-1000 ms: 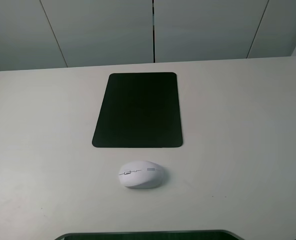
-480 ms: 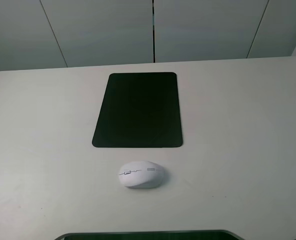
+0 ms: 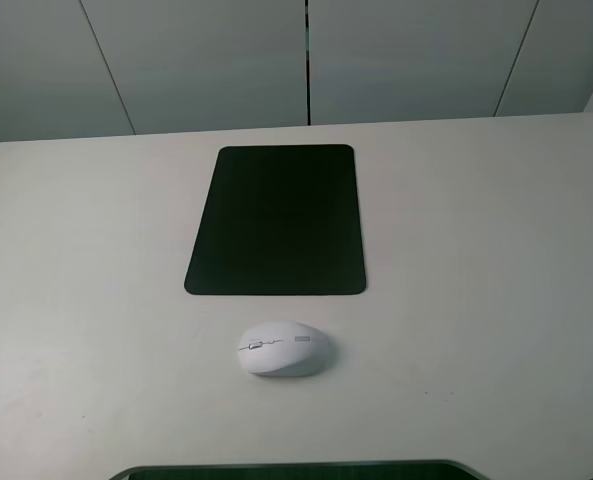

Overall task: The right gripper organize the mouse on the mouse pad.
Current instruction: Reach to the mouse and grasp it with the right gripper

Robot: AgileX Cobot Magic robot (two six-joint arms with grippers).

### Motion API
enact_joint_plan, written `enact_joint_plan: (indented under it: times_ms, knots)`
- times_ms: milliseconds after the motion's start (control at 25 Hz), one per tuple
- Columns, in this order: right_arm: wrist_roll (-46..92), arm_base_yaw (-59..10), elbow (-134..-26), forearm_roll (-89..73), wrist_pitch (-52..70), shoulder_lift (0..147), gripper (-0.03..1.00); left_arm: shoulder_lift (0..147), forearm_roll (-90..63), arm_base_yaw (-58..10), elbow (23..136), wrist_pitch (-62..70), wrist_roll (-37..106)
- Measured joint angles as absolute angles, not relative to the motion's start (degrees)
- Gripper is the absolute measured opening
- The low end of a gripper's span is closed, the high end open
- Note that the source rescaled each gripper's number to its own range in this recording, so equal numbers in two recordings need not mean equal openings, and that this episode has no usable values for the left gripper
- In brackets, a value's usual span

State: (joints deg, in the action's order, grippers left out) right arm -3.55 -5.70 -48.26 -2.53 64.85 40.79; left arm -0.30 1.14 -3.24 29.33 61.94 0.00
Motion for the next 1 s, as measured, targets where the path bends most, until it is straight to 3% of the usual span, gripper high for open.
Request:
enact_joint_plan:
  times_ms: [360, 640, 1000]
  knots:
    - [1.1, -18.2, -48.4, -2.3, 55.7, 63.6, 1.00, -0.3, 1.1, -3.2, 29.3, 61.9, 0.0]
    - [13.3, -30.4, -49.4, -3.6, 49.4, 79.6, 1.00, -0.3, 1.1, -3.2, 29.3, 61.9, 0.0]
    - [31.8, -41.4, -57.1, -4.4, 50.7, 94.7, 1.00, -0.3, 1.1, -3.2, 29.3, 61.9, 0.0]
